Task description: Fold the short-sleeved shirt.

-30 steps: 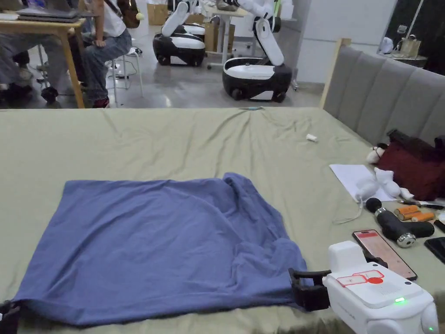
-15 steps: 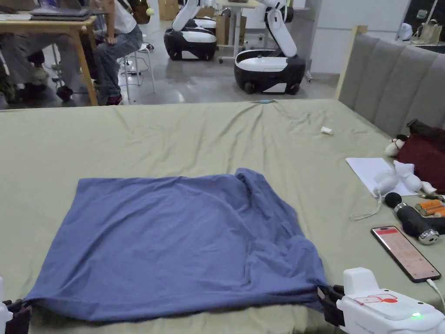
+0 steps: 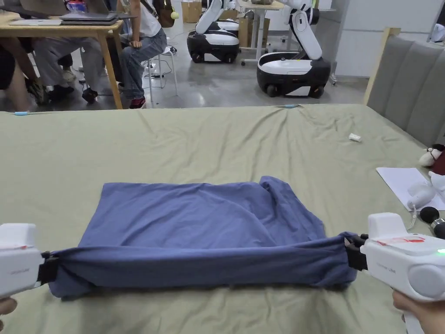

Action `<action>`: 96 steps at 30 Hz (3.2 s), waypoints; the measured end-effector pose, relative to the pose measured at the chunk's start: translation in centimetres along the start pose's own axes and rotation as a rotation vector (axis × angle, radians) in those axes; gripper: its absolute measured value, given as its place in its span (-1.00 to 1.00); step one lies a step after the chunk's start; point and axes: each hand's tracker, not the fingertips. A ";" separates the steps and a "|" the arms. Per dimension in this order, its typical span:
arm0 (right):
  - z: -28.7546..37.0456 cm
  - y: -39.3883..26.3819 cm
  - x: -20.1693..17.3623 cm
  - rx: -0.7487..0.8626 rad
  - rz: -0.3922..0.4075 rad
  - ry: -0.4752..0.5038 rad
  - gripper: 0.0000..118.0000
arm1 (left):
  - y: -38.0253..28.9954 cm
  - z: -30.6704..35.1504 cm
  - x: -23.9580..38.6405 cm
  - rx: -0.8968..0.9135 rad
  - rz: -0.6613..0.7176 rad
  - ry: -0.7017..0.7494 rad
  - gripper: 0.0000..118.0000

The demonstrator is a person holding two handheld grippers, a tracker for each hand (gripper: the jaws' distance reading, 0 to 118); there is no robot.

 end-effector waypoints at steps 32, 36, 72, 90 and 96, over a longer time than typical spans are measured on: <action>0.8 1.1 -12.3 0.264 -0.073 0.067 -1.00 | -2.1 1.8 7.7 0.244 0.035 -0.025 -1.00; 1.5 0.9 -12.9 0.246 -0.038 0.061 -1.00 | -2.8 0.4 3.9 0.169 0.092 0.036 -1.00; -5.1 -5.3 2.7 0.060 -0.102 -0.042 0.83 | -2.7 -5.4 2.3 -0.022 0.023 0.089 -0.98; 1.0 -3.0 3.3 0.022 -0.126 0.066 -0.89 | -2.6 -0.1 2.1 0.035 -0.037 0.059 -0.98; 6.8 -2.4 2.5 0.005 -0.068 0.075 -0.89 | -3.9 4.5 1.2 0.056 -0.058 0.038 -0.98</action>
